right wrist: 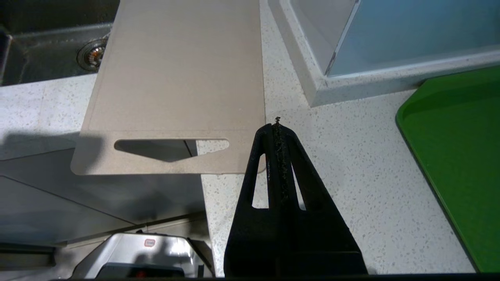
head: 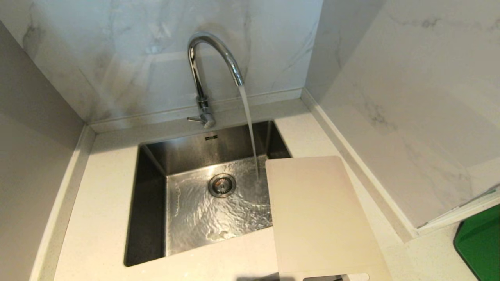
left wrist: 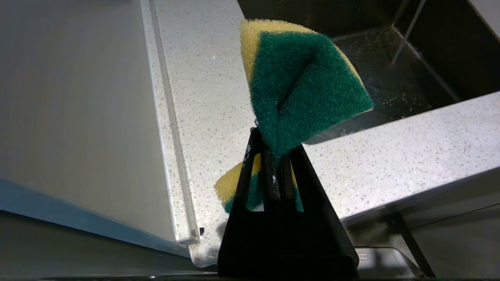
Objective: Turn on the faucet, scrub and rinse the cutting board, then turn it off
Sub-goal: Pick up the cutting board
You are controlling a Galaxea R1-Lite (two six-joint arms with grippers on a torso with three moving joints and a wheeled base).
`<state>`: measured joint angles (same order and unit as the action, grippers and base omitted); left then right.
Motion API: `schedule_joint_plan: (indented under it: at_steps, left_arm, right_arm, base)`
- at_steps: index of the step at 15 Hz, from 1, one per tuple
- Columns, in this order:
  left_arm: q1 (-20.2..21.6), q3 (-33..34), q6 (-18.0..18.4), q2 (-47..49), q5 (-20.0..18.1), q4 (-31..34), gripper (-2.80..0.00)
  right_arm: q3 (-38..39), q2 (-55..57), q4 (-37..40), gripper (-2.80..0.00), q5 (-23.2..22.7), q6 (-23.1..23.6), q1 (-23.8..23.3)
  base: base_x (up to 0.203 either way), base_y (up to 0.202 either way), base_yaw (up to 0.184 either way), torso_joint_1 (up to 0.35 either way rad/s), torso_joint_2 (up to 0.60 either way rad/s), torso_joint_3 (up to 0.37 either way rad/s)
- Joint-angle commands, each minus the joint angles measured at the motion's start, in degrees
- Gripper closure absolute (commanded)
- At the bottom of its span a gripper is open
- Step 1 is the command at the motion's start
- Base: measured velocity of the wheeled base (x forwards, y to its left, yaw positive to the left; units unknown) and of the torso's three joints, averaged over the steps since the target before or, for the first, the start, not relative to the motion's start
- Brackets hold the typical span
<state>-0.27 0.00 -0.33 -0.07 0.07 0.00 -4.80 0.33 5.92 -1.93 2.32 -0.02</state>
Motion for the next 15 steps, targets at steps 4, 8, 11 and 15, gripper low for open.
schedule_joint_plan:
  at_steps: [4, 8, 11, 15]
  left_arm:
    - [0.0, 0.1, 0.0, 0.0, 0.0, 0.0, 0.0]
    - [0.0, 0.1, 0.0, 0.0, 0.0, 0.0, 0.0]
    - [0.0, 0.1, 0.0, 0.0, 0.0, 0.0, 0.0]
    - [0.0, 0.1, 0.0, 0.0, 0.0, 0.0, 0.0]
  right_arm:
    - [-6.7, 8.2, 0.1, 0.0, -2.3, 0.0, 0.0]
    - [-17.4, 22.0, 0.0, 0.0, -6.4, -0.3, 0.0]
    - [-26.8, 32.5, 1.8, 0.0, -10.2, -0.3, 0.0]
    - [-40.0, 43.8, 17.3, 0.0, -18.8, 4.0, 0.1]
  base:
    - [0.0, 0.0, 0.0, 0.0, 0.0, 0.0]
    - [0.0, 0.0, 0.0, 0.0, 0.0, 0.0]
    - [0.0, 0.0, 0.0, 0.0, 0.0, 0.0]
    - [0.0, 0.0, 0.0, 0.0, 0.0, 0.0]
